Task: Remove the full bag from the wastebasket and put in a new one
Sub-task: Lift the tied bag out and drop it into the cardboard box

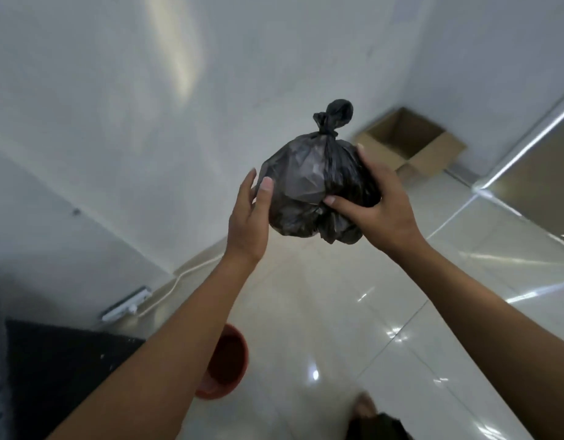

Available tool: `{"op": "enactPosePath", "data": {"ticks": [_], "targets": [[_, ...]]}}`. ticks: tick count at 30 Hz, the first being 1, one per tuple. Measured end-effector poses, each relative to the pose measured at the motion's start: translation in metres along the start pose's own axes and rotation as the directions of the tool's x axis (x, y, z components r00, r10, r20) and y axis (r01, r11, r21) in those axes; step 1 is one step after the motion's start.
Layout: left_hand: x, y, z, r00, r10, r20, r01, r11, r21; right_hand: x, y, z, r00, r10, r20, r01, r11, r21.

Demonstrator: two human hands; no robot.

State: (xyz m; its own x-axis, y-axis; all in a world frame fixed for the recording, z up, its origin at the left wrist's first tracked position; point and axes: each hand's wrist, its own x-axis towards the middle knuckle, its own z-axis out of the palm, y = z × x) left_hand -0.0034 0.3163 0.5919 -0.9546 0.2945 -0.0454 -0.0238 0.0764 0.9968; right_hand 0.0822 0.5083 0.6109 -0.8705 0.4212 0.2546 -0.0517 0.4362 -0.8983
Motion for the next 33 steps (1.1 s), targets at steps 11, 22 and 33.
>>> {"op": "enactPosePath", "data": {"ticks": [11,22,33], "targets": [[0.069,0.099,0.256,0.984,0.113,0.137,-0.123,0.990,0.069,0.097,0.045,-0.256,0.971,-0.032,-0.235,0.014,0.997,-0.077],[0.218,0.091,0.449,0.978,0.090,0.190,-0.115,0.986,0.122,0.243,0.173,-0.393,0.954,0.024,-0.297,-0.062,0.991,-0.118],[0.403,0.064,0.605,0.996,-0.024,0.091,0.009,0.985,0.171,0.434,0.311,-0.473,0.966,0.095,-0.241,-0.133,0.980,-0.148]]}}
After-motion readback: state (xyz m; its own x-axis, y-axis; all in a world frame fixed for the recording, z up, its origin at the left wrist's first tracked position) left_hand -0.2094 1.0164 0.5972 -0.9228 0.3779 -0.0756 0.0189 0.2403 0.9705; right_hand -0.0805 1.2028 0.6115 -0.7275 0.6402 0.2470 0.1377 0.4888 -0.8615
